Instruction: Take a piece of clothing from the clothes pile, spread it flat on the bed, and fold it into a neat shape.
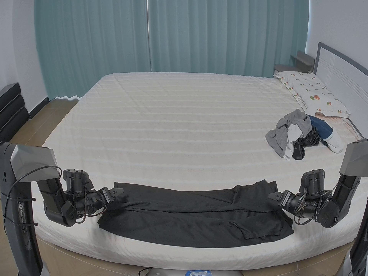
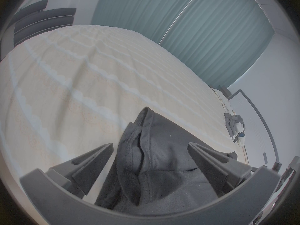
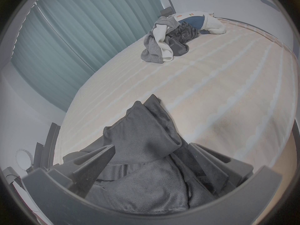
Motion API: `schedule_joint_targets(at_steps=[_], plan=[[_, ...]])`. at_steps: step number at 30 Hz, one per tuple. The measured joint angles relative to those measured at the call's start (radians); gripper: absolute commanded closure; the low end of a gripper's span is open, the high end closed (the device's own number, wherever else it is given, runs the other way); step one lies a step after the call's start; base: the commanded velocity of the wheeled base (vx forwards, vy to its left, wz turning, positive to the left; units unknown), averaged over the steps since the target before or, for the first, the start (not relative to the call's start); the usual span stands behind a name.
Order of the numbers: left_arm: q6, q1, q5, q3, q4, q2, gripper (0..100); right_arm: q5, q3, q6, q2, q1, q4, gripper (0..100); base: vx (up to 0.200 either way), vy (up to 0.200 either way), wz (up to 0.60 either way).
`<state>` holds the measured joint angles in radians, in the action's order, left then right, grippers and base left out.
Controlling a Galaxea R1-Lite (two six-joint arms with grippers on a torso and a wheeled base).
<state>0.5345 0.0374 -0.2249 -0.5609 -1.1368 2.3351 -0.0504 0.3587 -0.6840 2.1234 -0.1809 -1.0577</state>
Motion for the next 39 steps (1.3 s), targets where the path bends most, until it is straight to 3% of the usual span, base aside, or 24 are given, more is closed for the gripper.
schedule_joint_targets(at_steps=[11, 17, 22, 23, 39], plan=[[-0.011, 0.042, 0.050, 0.003, 0.003, 0.019, 0, 0.001, -0.003, 0.000, 0.000, -0.003, 0.000, 0, 0.000, 0.000, 0.00], [-0.091, 0.049, 0.117, 0.005, -0.007, 0.039, 0, 0.002, -0.003, 0.000, -0.002, -0.003, 0.000, 0, 0.000, 0.000, 0.00], [-0.097, 0.054, 0.124, 0.008, -0.011, 0.053, 0, 0.001, -0.003, 0.000, -0.002, -0.003, 0.000, 0, 0.000, 0.000, 0.00], [-0.100, 0.056, 0.124, 0.010, -0.011, 0.055, 100, 0.002, -0.003, 0.000, -0.002, -0.003, 0.000, 0, 0.000, 0.000, 0.00], [-0.102, 0.047, 0.126, 0.039, -0.087, 0.058, 100, 0.002, -0.003, 0.000, -0.002, -0.004, 0.000, 0, 0.000, 0.000, 0.00]])
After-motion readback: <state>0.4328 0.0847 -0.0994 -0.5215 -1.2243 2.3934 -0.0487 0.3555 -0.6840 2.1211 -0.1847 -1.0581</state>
